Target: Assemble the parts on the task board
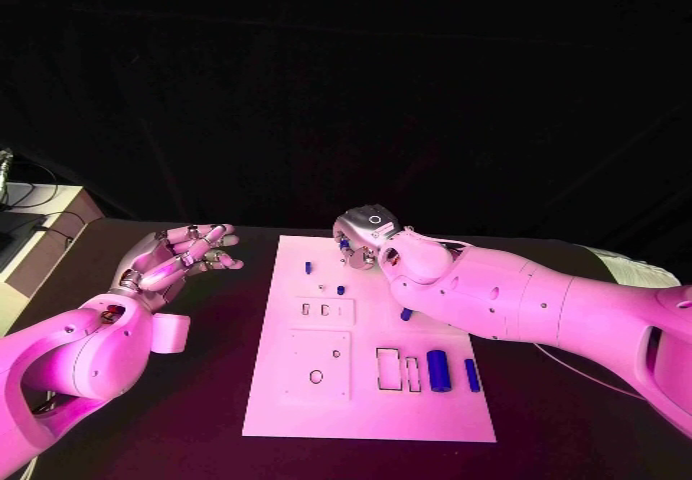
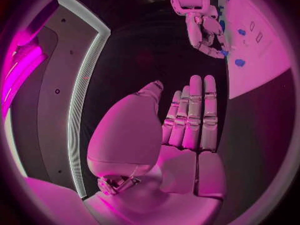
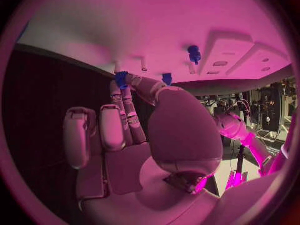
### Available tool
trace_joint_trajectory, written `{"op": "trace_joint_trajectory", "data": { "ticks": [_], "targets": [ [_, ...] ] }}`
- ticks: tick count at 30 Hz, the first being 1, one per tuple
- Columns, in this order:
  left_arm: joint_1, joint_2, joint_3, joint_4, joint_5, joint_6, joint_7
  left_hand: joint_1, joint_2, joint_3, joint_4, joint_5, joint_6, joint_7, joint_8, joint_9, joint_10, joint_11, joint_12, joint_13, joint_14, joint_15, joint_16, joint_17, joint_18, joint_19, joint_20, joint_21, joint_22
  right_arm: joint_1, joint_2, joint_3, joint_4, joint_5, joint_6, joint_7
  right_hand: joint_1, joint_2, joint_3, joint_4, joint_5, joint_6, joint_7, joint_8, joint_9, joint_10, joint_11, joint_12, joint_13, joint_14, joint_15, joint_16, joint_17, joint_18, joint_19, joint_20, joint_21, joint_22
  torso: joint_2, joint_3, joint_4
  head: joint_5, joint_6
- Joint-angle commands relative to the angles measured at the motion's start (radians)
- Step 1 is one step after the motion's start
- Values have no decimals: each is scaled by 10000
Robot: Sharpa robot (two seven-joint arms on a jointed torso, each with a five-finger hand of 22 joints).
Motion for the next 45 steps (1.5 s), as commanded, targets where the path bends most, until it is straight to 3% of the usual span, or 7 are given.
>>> {"op": "trace_joint_trajectory", "data": {
  "ticks": [1, 27, 45],
  "targets": [
    [3, 16, 10, 7, -37, 144, 68, 48, -81, 77, -1, -45, 12, 69, -67, 13, -63, 29, -53, -10, -78, -19, 51, 9, 105, -53, -12, 35, 16, -12, -16, -5, -15, -210, -22, -110, 98, -32, 45, 6, 67, -20, -9, -21, 9, 241, -256, 43, 9, 49, -29, 53, -5, -177, 37, 47, 9, 787, 5, -14, 18, -8, 1],
    [2, -1, 10, -79, -36, 154, 71, 48, -82, 81, -1, -46, 10, 69, -70, 13, -72, 30, -55, -11, -84, -18, 58, 14, 105, -57, -11, 40, 19, -12, -335, 11, 374, -341, 68, -155, 74, -94, 41, 11, 50, -13, -11, -18, 34, 250, -256, 44, 8, 47, -29, 63, 5, -185, 58, 51, 30, 829, 19, -46, 28, -7, -26],
    [3, 4, 10, -75, -36, 153, 67, 48, -82, 81, -1, -46, 10, 69, -70, 13, -72, 30, -55, -11, -84, -18, 58, 14, 105, -57, -11, 40, 19, -12, -155, 9, 113, -293, 95, -73, -52, -275, 96, 134, -69, -252, 69, -175, 55, 17, -176, 10, -58, 20, 30, 52, -70, -173, 12, 95, -12, 786, 23, -74, 57, -57, -12]
  ]
}}
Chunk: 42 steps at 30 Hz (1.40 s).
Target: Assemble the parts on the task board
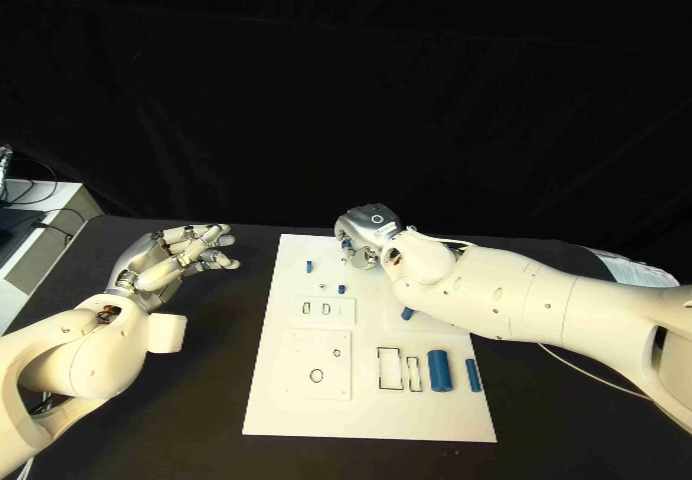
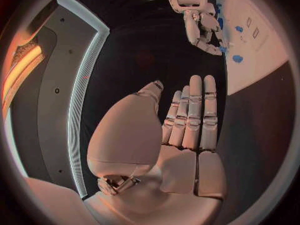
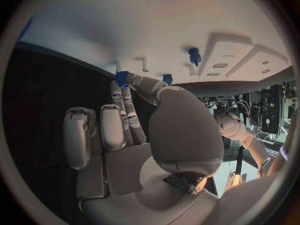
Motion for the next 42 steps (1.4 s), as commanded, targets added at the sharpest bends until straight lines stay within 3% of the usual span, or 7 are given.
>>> {"op": "trace_joint_trajectory", "data": {
  "ticks": [1, 25, 29, 32, 35, 38, 42],
  "targets": [
    [4, 13, 10, 18, -32, 150, 72, 48, -83, 81, -1, -46, 10, 68, -30, 13, -72, 31, -56, -13, -84, -18, 58, 9, 105, -58, -11, 46, 11, -9, 24, -3, -78, -105, 141, 45, -18, -113, 8, 42, -61, -103, 19, -70, 13, -17, -43, -18, -16, 19, 35, 53, -8, -170, -38, 62, -24, 773, 5, -5, 3, -16, 4],
    [3, 20, 10, -28, -32, 142, 74, 48, -90, 101, -1, -49, 8, 67, -41, 14, -102, 33, -55, -15, -114, -14, 89, 32, 105, -78, -7, 68, 23, -10, -77, -6, -117, -115, 180, -29, 129, -123, 158, 136, -137, 2, -11, -50, 170, 90, -76, 88, 22, -28, 29, 7, -175, -158, -57, 89, -60, 765, 7, -3, 8, -47, -13],
    [3, 24, 10, -34, -32, 140, 74, 48, -90, 101, -1, -49, 8, 67, -41, 14, -102, 33, -55, -15, -114, -14, 89, 32, 105, -78, -7, 68, 23, -10, -77, -6, -119, -107, 83, 6, 51, -227, 112, 189, -171, -104, 23, -118, 182, -17, -40, -7, -5, -41, 40, -13, -238, -151, -81, 78, -87, 733, 6, -8, 17, -49, -11],
    [3, 25, 10, -37, -32, 137, 71, 48, -90, 101, -1, -49, 8, 67, -41, 14, -102, 33, -55, -15, -114, -14, 89, 32, 105, -78, -7, 68, 23, -11, -71, -6, -134, -87, 1, 66, -155, -521, -28, 361, -587, -548, 114, -405, 107, -554, 91, -25, -103, -130, 154, -156, -536, -84, -275, 172, -294, 445, 7, -13, 16, -56, -13],
    [3, 25, 10, -39, -32, 134, 69, 48, -90, 101, -1, -49, 8, 67, -41, 14, -102, 33, -55, -15, -114, -14, 89, 32, 105, -78, -7, 68, 23, -11, -68, -7, -150, -52, -45, 120, -211, -651, -934, 552, -651, -1168, -140, -753, -7, -1457, 74, -19, -127, -291, 142, -464, -1094, 44, -614, 177, -688, -88, 2, -17, 14, -60, -12],
    [3, 24, 10, -41, -32, 136, 66, 48, -90, 101, -1, -49, 8, 67, -41, 14, -102, 33, -55, -15, -114, -14, 89, 32, 105, -78, -7, 68, 23, -10, -82, -7, -155, -8, -57, 151, 886, -54, -3573, 1286, -620, -1439, -292, -937, -99, -2414, 253, 19, -110, -343, 297, -670, -1450, 99, -722, 310, -971, -373, 2, -20, 17, -63, -10],
    [3, 22, 10, -45, -32, 138, 63, 48, -90, 101, -1, -49, 8, 67, -41, 14, -102, 33, -55, -15, -114, -14, 89, 32, 105, -78, -7, 68, 23, -10, -167, -8, -64, 42, -129, 148, 1664, -172, -4330, 2387, -643, -1527, -331, -1033, -199, -2642, 313, 3, -123, -341, 324, -666, -1499, 103, -692, 339, -1035, -385, -1, -22, 26, -61, -16]
  ]
}}
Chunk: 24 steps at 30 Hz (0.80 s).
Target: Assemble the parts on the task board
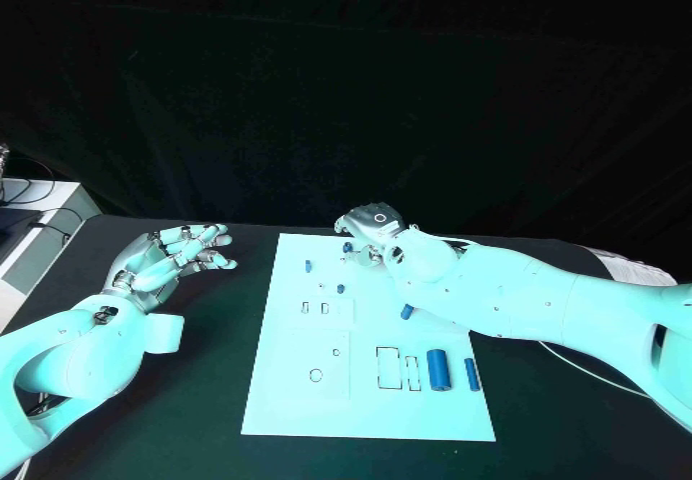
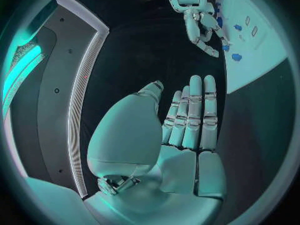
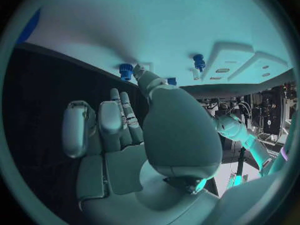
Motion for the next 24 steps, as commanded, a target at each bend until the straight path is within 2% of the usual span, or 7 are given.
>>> {"op": "trace_joint_trajectory", "data": {
  "ticks": [1, 10, 15, 17, 19, 22, 24],
  "targets": [
    [3, 15, 9, 9, -31, 140, 66, 44, -91, 73, 0, -49, 11, 69, -52, 17, -87, 0, -51, -16, -112, 26, 63, 38, 107, -103, -3, 96, 26, 0, -116, 1, 127, 57, -172, 104, 527, -83, -306, 812, -28, -17, 20, -23, -54, -72, 20, -3, -8, -4, 59, -22, -27, 104, 25, 83, -88, -9, -7, -2, 9, 0, -7],
    [-2, 11, 9, 24, -31, 176, 81, 44, -91, 73, 0, -49, 11, 69, -52, 17, -87, 0, -51, -16, -112, 26, 63, 38, 107, -103, -3, 96, 26, 22, -1125, 153, 903, 1705, -1006, 410, 951, -88, 223, 1451, 61, 671, 370, 244, -79, 1427, -254, 360, 161, -236, -172, -670, -1069, 277, -410, -118, -764, -759, -19, -17, -50, -48, 34],
    [-3, 20, 9, 37, -31, 200, 104, 44, -87, 84, 1, -48, 20, 66, -51, 19, -91, 0, -48, -15, -121, 27, 75, 47, 107, -111, -2, 105, 31, 57, -1852, 266, 1431, 3237, -970, 661, 949, -288, 668, 1511, 186, 802, 338, 263, -136, 3199, -519, 1167, 634, 147, -376, -69, -20, 91, 136, -286, -148, 80, -52, -13, -133, -51, 123],
    [-4, 23, 9, 37, -31, 213, 107, 44, -87, 84, 1, -48, 20, 66, -51, 19, -91, 0, -48, -15, -121, 27, 75, 47, 107, -111, -2, 105, 31, 68, -2262, 296, 1727, 3997, -688, 758, 853, -512, 573, 1439, 768, 805, 145, 286, -151, 4085, -772, 2154, 1424, 279, -595, 242, 482, 12, 346, -488, 126, 444, -62, 23, -190, -8, 138],
    [-7, 27, 9, 36, -31, 223, 108, 46, -84, 92, 0, -48, 29, 62, -48, 22, -84, -3, -43, -13, -125, 26, 82, 51, 107, -115, -1, 110, 33, 73, -2547, 310, 1936, 4423, -463, 801, 726, -288, 208, 1297, 1258, 688, 71, 403, -148, 3197, -820, 5492, 4996, 464, -667, 826, 1442, -125, 663, -578, 574, 1056, -68, 55, -217, -22, 154],
    [-22, 45, 9, 31, -31, 244, 98, 47, -84, 95, -1, -48, 35, 60, -46, 24, -78, -6, -39, -11, -127, 25, 87, 55, 108, -117, -1, 113, 35, 79, -3095, 332, 2288, 5172, -17, 857, 657, -355, -133, 1483, 1535, 198, 236, 718, -153, 3826, -637, 11255, 10999, 632, -483, 1467, 2766, -228, 910, -415, 912, 1569, -91, 87, -259, -66, 190],
    [-35, 64, 9, 20, -42, 257, 85, 46, -93, 117, -1, -49, 64, 48, -39, 32, 6, -26, 1, 10, -139, 13, 121, 77, 111, -133, -1, 137, 47, 81, -3341, 339, 2393, 5539, 218, 860, 627, -310, -384, 1555, 1842, 18, 303, 848, -167, 4487, -553, 12852, 12666, 774, -399, 1850, 3608, -301, 1090, -338, 1134, 1871, -115, 120, -286, -68, 219]
  ]
}}
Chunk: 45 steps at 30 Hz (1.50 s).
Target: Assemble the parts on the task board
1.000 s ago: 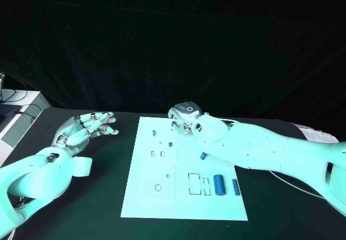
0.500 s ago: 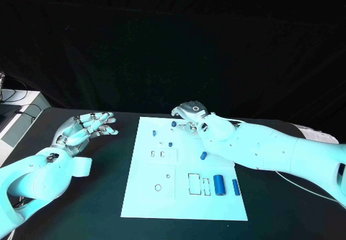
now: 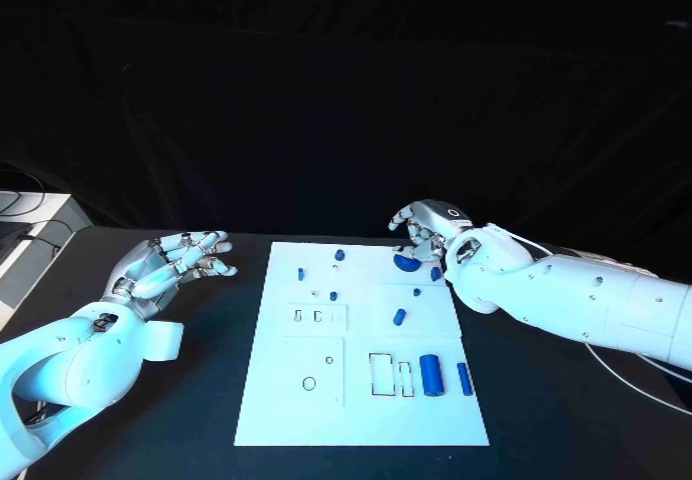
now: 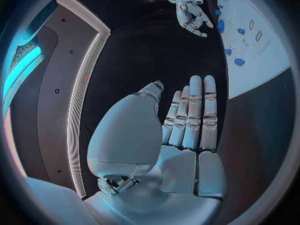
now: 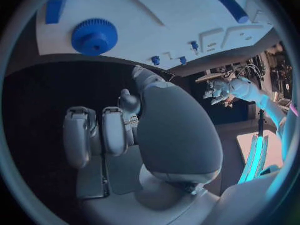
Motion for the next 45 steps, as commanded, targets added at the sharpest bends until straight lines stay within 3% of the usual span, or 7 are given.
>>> {"op": "trace_joint_trajectory", "data": {
  "ticks": [1, 9, 16, 23, 26, 33, 45],
  "targets": [
    [-21, 50, 9, 6, -50, 230, 76, 33, -103, 87, 6, -50, 77, 26, -43, 27, 175, -58, 73, 48, -104, -57, 119, 57, 115, -79, -3, 90, 35, 5, -316, 16, 185, 1715, 818, 297, -79, 91, -337, 79, 326, -279, 115, 189, -12, 877, 95, 2086, 2147, 462, 151, 531, 1197, -233, 350, 101, 272, 1572, -54, 80, -88, -24, 57],
    [-91, 166, 6, -59, -160, 253, 9, 9, -147, 126, 8, -51, 89, 1, -57, 33, 280, -81, 94, 73, -142, -77, 170, 92, 117, -112, -10, 136, 59, 7, -586, 22, 95, 2177, 1751, -26, -223, 232, -849, 119, 446, -418, 180, 429, -36, 1701, 173, 3292, 3436, 764, 263, 1159, 2827, -265, 458, 180, 372, 1721, -90, 249, -177, -46, 31],
    [-147, 271, 4, -121, -324, 281, -48, -18, -205, 151, 3, -58, 75, 16, -85, 36, 84, -44, -26, 31, -185, -52, 221, 126, 113, -153, -3, 186, 84, 6, -426, 21, -225, 2246, 2077, -312, -248, 289, -1222, 148, 424, -633, 250, 460, -94, 1923, 247, 3556, 3727, 871, 338, 1350, 3433, -335, 635, 245, 566, 1970, -82, 379, -205, -30, 24],
    [-217, 335, 3, -174, -376, 302, -84, -26, -218, 159, 1, -59, 64, 23, -98, 36, 12, -31, -51, 16, -201, -41, 235, 135, 111, -168, 1, 202, 92, 6, -47, 20, -531, 2331, 2012, -346, -290, 323, -1437, 166, 398, -752, 286, 455, -126, 1938, 283, 3577, 3750, 886, 371, 1379, 3528, -358, 692, 275, 629, 2051, -51, 492, -178, -31, -13],
    [-250, 365, 3, -200, -387, 316, -94, -28, -220, 160, 0, -60, 61, 25, -101, 36, -5, -28, -55, 12, -205, -39, 238, 137, 111, -171, 2, 205, 93, 6, 122, 19, -639, 2363, 1916, -360, -311, 340, -1490, 173, 397, -770, 294, 459, -132, 1954, 292, 3595, 3770, 891, 380, 1386, 3554, -366, 712, 283, 653, 2080, -26, 527, -108, -53, -28],
    [-293, 381, 3, -240, -397, 327, -105, -30, -222, 162, 1, -60, 58, 26, -104, 35, -18, -26, -58, 10, -208, -37, 241, 139, 110, -174, 3, 208, 95, 7, 305, 18, -810, 2373, 1794, -372, -313, 367, -1505, 172, 408, -773, 297, 466, -134, 1971, 294, 3613, 3790, 895, 384, 1392, 3577, -374, 731, 288, 676, 2108, -3, 547, -44, -80, -68],
    [-307, 344, 3, -265, -401, 315, -120, -31, -223, 165, 0, -59, 52, 29, -109, 35, -41, -21, -62, 5, -214, -33, 245, 141, 110, -179, 5, 212, 97, 9, 357, 18, -911, 2169, 2005, -445, -218, 537, -1453, 134, 527, -665, 280, 581, -122, 2001, 285, 3645, 3826, 901, 388, 1405, 3615, -389, 769, 301, 720, 2165, 3, 542, -66, -61, -159]
  ]
}}
